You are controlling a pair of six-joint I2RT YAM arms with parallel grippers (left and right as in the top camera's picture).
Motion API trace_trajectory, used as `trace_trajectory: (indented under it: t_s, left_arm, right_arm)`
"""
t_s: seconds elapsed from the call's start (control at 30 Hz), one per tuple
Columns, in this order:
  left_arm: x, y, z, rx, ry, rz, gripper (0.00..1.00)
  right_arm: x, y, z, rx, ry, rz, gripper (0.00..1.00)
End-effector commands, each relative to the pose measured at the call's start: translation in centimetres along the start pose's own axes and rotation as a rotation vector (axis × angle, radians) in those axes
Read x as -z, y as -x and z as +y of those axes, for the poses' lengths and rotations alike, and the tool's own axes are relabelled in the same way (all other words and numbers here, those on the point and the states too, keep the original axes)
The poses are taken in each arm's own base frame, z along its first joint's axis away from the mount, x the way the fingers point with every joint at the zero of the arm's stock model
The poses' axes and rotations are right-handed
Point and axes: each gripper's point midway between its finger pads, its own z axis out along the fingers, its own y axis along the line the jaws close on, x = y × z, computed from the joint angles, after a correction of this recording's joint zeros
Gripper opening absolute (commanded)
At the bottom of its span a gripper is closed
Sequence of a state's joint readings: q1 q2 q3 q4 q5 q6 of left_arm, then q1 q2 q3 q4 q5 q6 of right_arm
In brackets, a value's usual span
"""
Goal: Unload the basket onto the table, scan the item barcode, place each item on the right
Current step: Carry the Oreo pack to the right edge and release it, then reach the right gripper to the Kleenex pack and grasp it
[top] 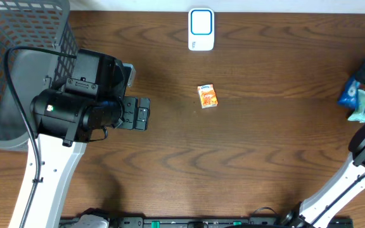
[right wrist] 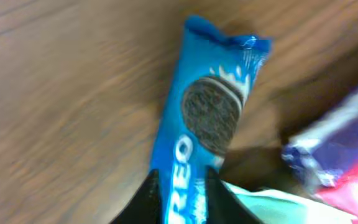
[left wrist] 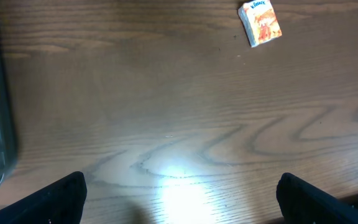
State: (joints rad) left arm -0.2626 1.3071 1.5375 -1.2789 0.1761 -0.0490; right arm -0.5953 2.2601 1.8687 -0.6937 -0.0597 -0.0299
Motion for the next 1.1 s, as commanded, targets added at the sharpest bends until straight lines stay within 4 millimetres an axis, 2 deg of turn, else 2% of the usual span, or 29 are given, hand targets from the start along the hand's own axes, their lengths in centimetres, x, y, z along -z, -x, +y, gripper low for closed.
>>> trace_trajectory:
  t_s: [0.0,0.07,0.13,0.2,0.33,0.47,0.53,0.67,0.7,0.83,0.93,1.0,1.07]
  left_arm:
    - [0.2,0.2,0.3,0.006,0.014,-0.005,0.98]
    - [0.2,0.2,0.3,0.006,0.014,-0.005,0.98]
    - [0.2,0.2,0.3,0.006,0.014,-0.005,0.98]
    - [0.2,0.2,0.3,0.006,0.014,-0.005,0.98]
    - [0.2,0.2,0.3,0.006,0.014,-0.005,0.98]
    - [0.2,0.2,0.3,0.006,0.014,-0.005,0.98]
    - [0.2,0.2,0.3,0.006,0.014,-0.005,0.98]
    - [0.2,0.2,0.3,0.006,0.014,-0.005,0.98]
    - [0.2,0.2,0.3,0.006,0.014,-0.005,0.98]
    - [0.2,0.2,0.3,0.006,0.014,-0.005,0.98]
    - [0.2,0.2,0.3,0.006,0.014,-0.005,0.98]
    - [0.2,0.2,0.3,0.006,0.014,-0.005,0.98]
    - [0.2,0.2,0.3,0.006,0.014,-0.005,0.98]
  right_arm:
    - [1.4,0.4,-3.8,-0.144,-0.113,-0.028,0.32]
    - [1.5,0.2,-4.6,-0.16,-0.12,-0.019,0.43]
    - [1.6,-0.4,-4.6,-0.168,-0.101,0.006,0.45]
    - [1.6,-0.8,-3.3,-0.147,-0.026,0.028,0.45]
    - [2.6,-0.4,1.3,-0.073,0.186,0.038,0.42]
    - [4.7,1.7,5.5,-0.01,0.275,-0.019,0.4]
    - [6.5,3.0,7.8,0.029,0.295,-0.061,0.4]
    - [10.3,4.1,13.4,0.121,0.367,-0.121,0.49]
    - [11.1,4.1,14.8,0.143,0.388,-0.127,0.56]
    - [12.8,1.6,21.2,0.264,0.507,-0.083,0.62]
    - [13.2,-2.0,26.5,0.333,0.62,0.009,0.55]
    - [13.6,-4.9,30.4,0.385,0.708,0.08,0.55]
    - [13.7,-7.7,33.6,0.432,0.766,0.149,0.67]
